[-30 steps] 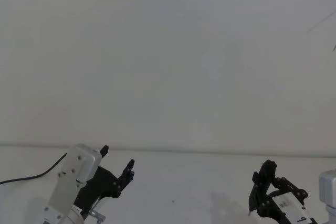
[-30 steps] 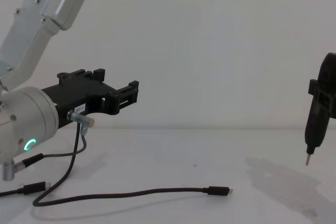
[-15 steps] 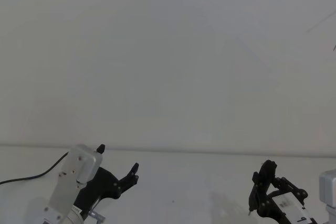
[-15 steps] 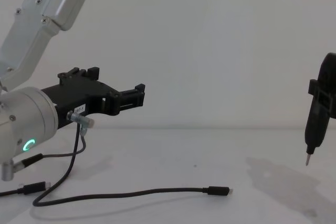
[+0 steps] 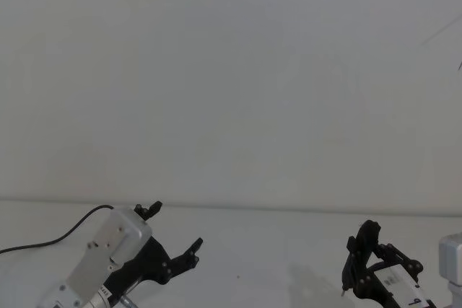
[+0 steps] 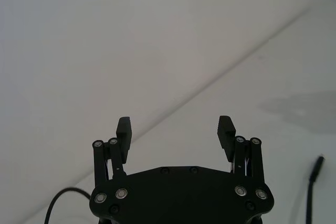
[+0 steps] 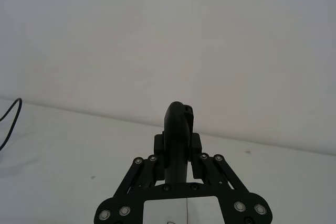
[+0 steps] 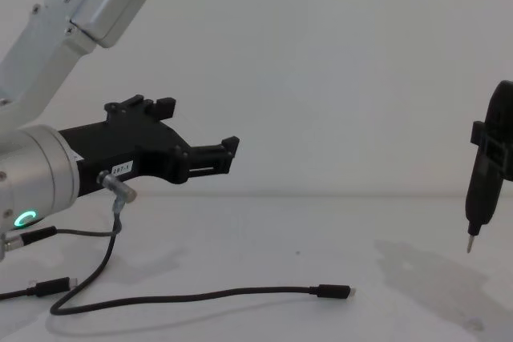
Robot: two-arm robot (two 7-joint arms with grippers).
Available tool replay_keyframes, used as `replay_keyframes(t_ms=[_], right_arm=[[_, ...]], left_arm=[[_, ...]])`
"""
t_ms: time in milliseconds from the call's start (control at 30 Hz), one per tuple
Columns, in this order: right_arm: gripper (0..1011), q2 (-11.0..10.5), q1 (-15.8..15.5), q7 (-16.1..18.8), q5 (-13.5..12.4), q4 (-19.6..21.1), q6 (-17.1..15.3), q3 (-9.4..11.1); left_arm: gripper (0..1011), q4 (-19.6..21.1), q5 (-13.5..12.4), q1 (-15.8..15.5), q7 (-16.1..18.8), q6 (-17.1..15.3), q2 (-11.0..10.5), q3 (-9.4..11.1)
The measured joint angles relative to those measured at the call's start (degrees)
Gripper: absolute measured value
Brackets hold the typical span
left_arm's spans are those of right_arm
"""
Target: Pick up the data cable with the one hand.
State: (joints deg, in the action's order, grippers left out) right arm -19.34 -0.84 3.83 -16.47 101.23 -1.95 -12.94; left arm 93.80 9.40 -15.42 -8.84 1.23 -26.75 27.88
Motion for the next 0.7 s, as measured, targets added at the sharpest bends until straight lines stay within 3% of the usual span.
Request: replay_keyframes(t_ms=[700], right_arm=[[268,0.0,0.0,0.0,0.0,0.0,0.0,0.0]], left_arm=[[1001,1.1,-4.3,-5.5,-17.1,4.0,-9.0,4.1]])
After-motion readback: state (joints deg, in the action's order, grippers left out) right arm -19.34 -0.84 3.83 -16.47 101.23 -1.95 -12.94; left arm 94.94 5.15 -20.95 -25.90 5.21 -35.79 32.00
